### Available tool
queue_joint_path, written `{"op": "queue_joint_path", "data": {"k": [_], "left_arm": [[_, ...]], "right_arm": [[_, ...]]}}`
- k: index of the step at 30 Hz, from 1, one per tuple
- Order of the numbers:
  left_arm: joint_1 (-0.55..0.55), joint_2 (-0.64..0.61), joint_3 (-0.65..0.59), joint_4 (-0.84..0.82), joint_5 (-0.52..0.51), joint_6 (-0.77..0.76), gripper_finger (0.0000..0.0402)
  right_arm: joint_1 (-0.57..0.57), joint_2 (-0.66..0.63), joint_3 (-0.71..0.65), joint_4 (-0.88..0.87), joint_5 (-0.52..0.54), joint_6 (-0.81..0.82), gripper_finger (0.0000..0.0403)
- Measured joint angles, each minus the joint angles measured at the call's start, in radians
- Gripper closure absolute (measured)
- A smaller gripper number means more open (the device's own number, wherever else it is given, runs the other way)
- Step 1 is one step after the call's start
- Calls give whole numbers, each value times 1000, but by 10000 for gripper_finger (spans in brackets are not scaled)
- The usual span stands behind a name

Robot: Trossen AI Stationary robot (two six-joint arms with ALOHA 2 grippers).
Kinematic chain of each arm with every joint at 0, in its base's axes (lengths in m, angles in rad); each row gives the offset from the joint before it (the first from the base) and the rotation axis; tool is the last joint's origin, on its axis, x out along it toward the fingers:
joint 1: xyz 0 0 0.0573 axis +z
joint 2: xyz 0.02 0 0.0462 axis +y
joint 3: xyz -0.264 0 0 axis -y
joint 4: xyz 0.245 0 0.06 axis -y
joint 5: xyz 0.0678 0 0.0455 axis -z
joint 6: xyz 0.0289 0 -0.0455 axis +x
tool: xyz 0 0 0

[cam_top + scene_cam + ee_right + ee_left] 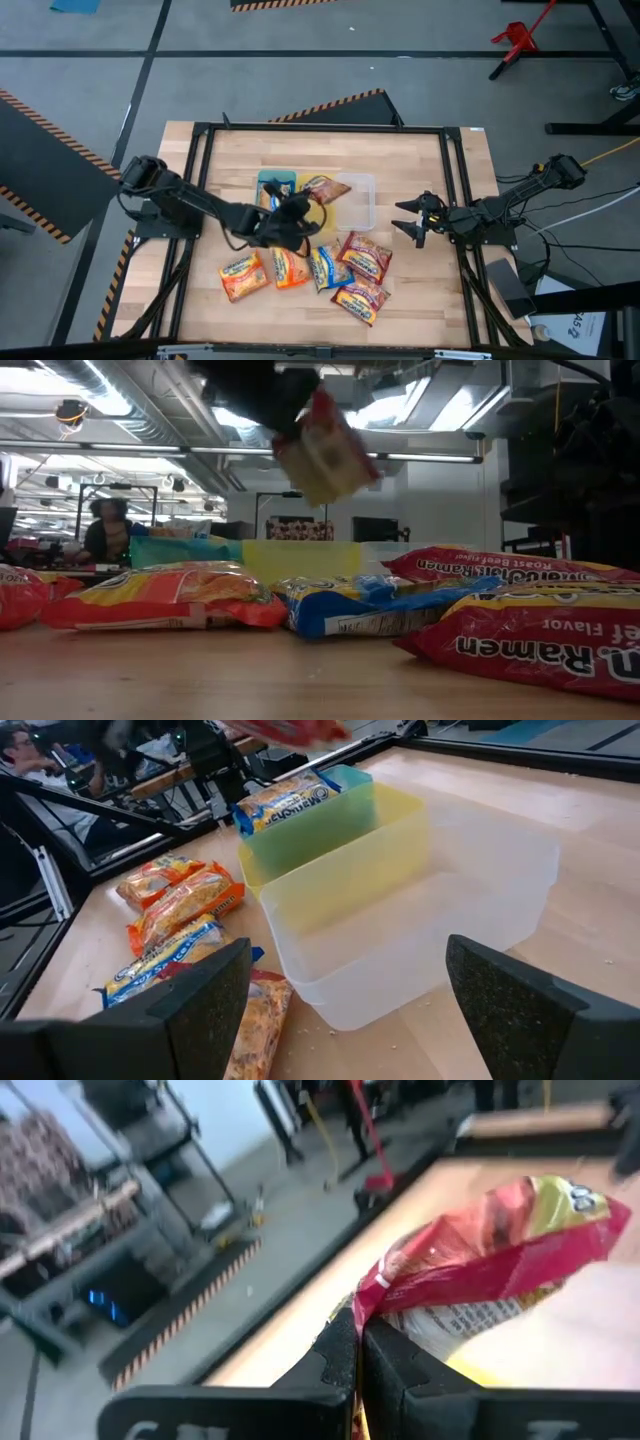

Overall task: Sort Maruchan noodles
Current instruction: Put the red bag into the yellow bin

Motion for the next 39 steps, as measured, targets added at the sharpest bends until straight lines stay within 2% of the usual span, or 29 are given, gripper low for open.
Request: {"op": "queue_joint_path", "data": {"k": [5,9,18,25,29,33,39], "left_arm": [[52,0,0,-215,86,-230,401],[81,0,0,-259,129,-293,401],[132,90,-1,-271,209,-324,402],[137,113,-1,-274,222,-347,401],[137,113,-1,-277,299,-301,398],[142,113,-1,-277,426,-289,376],[133,113,-1,-281,478,-244,327]], "right_arm": [[0,0,0,-6,0,6,81],[0,0,0,-6,0,6,81],[0,0,0,-11,0,6,81],[0,0,0,-11,0,5,81],[0,0,0,-11,0,5,81],[0,0,0,-11,0,5,81],[0,0,0,-10,0,5,81]]}}
